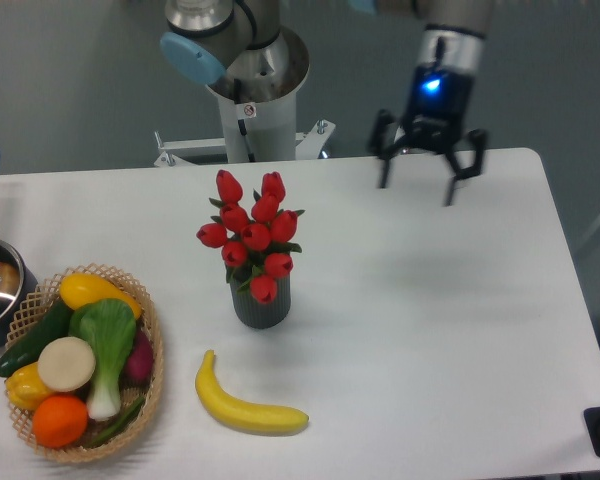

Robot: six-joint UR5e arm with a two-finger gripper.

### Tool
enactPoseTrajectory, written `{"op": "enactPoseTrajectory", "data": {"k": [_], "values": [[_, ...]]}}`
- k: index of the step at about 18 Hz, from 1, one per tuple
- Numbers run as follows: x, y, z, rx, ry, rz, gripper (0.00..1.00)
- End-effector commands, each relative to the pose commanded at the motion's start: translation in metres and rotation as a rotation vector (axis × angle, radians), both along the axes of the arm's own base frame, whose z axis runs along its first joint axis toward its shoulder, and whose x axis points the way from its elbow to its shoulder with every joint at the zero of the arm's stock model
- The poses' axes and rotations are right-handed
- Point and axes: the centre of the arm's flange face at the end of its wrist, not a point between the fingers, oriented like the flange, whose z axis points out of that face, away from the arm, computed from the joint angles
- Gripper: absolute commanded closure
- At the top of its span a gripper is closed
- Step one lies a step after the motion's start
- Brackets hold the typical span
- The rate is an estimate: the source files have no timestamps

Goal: Insert the flowers into the vase

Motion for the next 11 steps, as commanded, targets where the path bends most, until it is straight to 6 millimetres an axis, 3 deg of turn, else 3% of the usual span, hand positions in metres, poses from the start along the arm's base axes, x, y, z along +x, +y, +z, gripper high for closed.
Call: {"op": "enactPoseTrajectory", "data": {"k": [3,5,8,11], "values": [[-0.034,-0.009,0.027,-0.101,0.069,0.058,0.00],[-0.050,-0.014,0.020,-0.165,0.078,0.084,0.00],[-0.068,-0.024,0.033,-0.228,0.111,0.084,0.00],[-0.078,-0.066,0.035,-0.348,0.139,0.021,0.00]]}}
